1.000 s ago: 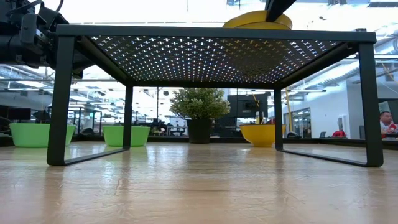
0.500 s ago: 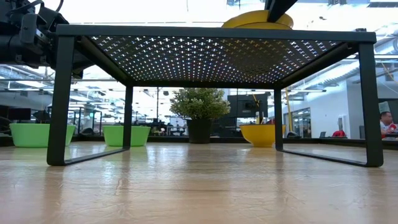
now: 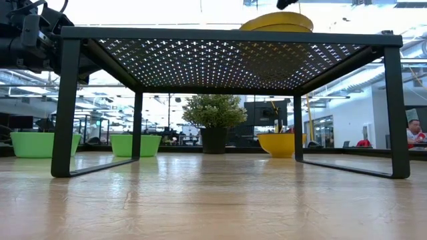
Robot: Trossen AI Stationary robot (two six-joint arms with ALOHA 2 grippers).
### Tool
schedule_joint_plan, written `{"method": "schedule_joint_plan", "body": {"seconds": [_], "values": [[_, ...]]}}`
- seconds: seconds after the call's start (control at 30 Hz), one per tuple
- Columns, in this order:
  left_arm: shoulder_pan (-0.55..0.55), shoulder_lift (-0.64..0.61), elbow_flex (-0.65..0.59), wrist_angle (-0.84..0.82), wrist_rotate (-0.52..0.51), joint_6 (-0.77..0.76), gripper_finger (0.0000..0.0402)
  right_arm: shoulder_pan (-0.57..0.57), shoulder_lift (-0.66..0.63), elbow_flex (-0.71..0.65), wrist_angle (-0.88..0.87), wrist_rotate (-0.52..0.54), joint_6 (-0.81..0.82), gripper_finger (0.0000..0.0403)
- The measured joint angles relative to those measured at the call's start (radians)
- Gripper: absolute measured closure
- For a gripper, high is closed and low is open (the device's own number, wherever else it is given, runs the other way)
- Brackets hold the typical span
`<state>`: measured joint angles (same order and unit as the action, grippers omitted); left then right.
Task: Pick & Place Mini bowls
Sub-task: Stack the white patterned bowl on top of the white patterned bowls on the shelf
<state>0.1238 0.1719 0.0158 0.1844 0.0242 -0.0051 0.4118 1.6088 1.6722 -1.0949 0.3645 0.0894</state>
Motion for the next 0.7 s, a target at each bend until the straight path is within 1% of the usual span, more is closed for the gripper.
{"method": "schedule_joint_plan", "body": {"seconds": [0.2, 0.3, 0.43, 0.57, 0.7], "values": [[0.000, 0.000, 0.000, 0.000, 0.000, 0.000, 0.0302, 0.000, -0.071, 0.000, 0.030, 0.010, -0.002, 0.0304], [0.000, 0.000, 0.000, 0.000, 0.000, 0.000, 0.0302, 0.000, -0.101, 0.000, 0.029, 0.069, -0.008, 0.0303], [0.000, 0.000, 0.000, 0.000, 0.000, 0.000, 0.0302, -0.006, -0.138, 0.000, 0.021, 0.192, 0.002, 0.0304], [0.000, 0.000, 0.000, 0.000, 0.000, 0.000, 0.0302, -0.029, -0.178, -0.036, 0.034, 0.286, 0.033, 0.0308], [0.000, 0.000, 0.000, 0.000, 0.000, 0.000, 0.0302, -0.071, -0.235, -0.121, 0.079, 0.280, 0.051, 0.0307]]}}
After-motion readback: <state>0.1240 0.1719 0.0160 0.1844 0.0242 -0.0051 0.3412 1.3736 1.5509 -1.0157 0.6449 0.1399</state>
